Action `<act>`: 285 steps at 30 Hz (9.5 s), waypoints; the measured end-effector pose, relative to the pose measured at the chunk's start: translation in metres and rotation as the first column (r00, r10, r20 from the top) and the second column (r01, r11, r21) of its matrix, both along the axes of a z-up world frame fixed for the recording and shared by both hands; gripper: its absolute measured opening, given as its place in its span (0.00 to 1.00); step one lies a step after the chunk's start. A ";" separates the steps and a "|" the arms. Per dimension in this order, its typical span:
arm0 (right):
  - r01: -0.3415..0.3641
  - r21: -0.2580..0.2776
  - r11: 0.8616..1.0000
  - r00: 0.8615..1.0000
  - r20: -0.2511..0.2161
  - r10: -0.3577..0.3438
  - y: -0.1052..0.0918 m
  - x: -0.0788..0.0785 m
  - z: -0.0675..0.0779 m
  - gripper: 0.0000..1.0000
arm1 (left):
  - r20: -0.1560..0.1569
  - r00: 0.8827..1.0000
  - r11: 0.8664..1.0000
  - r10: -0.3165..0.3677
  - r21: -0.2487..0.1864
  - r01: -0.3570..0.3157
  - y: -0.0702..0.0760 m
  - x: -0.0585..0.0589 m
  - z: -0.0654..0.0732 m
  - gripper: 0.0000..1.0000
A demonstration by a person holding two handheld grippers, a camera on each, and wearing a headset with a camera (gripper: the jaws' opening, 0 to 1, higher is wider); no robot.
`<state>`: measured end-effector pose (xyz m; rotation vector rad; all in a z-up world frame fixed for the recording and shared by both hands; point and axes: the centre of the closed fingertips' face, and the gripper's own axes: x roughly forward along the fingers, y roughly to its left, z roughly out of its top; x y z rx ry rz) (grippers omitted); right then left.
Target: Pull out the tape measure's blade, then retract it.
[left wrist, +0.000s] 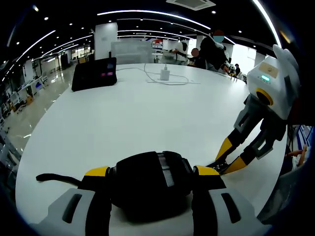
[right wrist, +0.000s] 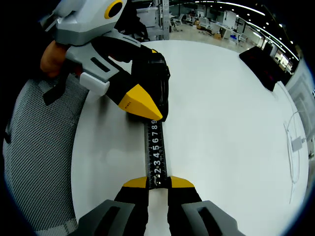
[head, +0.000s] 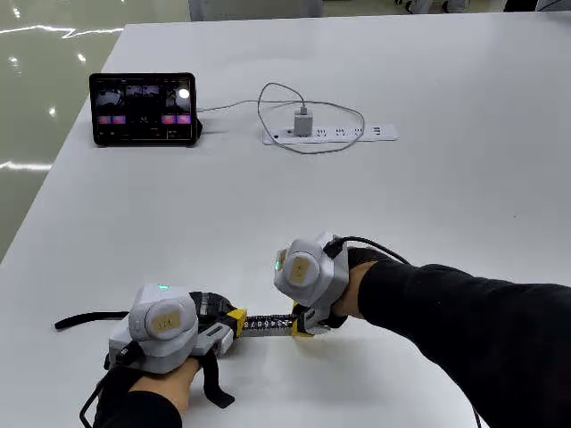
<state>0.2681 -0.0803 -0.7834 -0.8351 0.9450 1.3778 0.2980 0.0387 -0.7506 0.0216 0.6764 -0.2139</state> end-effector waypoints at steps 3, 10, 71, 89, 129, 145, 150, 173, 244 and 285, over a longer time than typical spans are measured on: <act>-0.002 0.000 1.000 1.000 -0.002 0.002 0.001 0.000 0.000 0.10 | 0.000 1.000 1.000 0.001 -0.001 -0.001 0.000 0.000 0.000 0.61; -0.007 -0.001 1.000 1.000 0.003 0.007 0.005 0.000 0.000 0.10 | -0.002 1.000 1.000 0.002 -0.002 -0.002 0.000 0.000 0.000 0.61; 0.006 0.080 0.997 1.000 -0.015 -0.005 0.042 0.001 0.001 0.10 | -0.012 1.000 0.999 0.007 -0.051 -0.007 0.002 -0.001 0.001 0.61; 0.021 0.149 0.989 0.999 -0.027 -0.017 0.055 0.001 0.003 0.11 | -0.014 1.000 0.998 0.004 -0.057 -0.005 0.002 -0.001 0.002 0.61; -0.050 0.198 0.979 0.998 0.038 0.043 0.060 0.000 0.002 0.11 | -0.016 1.000 0.998 0.010 -0.060 -0.011 0.002 -0.001 0.002 0.61; -0.023 0.224 0.974 1.000 0.016 0.020 0.071 -0.001 0.002 0.11 | -0.016 1.000 0.998 0.013 -0.063 -0.014 0.002 -0.001 0.001 0.61; -0.008 0.232 0.973 1.000 0.007 0.006 0.072 -0.001 0.002 0.11 | -0.015 1.000 0.998 0.009 -0.062 -0.010 0.002 -0.001 0.001 0.61; -0.008 0.224 0.975 1.000 0.024 0.003 0.073 -0.001 0.002 0.12 | -0.004 1.000 0.998 0.012 -0.057 -0.013 0.002 0.000 0.002 0.62; 0.412 0.313 0.856 0.896 0.031 -0.442 -0.132 -0.038 0.060 0.43 | -0.013 0.949 0.940 -0.314 -0.144 0.309 0.034 -0.046 0.040 0.99; 0.529 0.339 0.778 0.822 0.024 -0.569 -0.249 -0.041 0.065 0.99 | -0.063 0.892 0.894 -0.448 -0.035 0.447 0.062 -0.064 0.037 0.99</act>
